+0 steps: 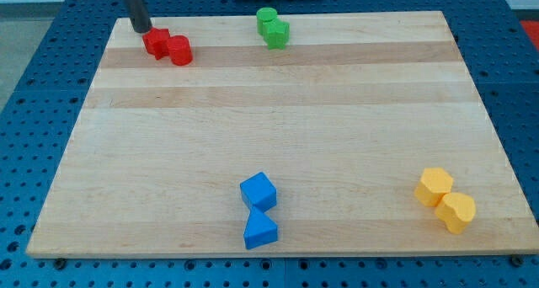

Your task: Push the red star along with red circle slightly down towards the center

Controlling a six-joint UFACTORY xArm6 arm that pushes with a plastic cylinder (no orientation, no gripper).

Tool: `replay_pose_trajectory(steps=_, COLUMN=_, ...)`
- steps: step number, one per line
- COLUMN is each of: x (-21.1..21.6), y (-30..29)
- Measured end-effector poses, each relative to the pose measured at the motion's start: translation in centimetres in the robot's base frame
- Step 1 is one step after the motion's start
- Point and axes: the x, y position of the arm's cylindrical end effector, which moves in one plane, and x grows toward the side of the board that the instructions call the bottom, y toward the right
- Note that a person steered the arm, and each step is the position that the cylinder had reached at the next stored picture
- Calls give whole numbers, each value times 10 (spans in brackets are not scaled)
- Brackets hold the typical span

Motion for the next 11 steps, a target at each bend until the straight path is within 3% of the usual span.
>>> replay_pose_trajectory(steps=9, x=43, y=45)
replay_pose_trajectory(steps=11, x=81, y=52)
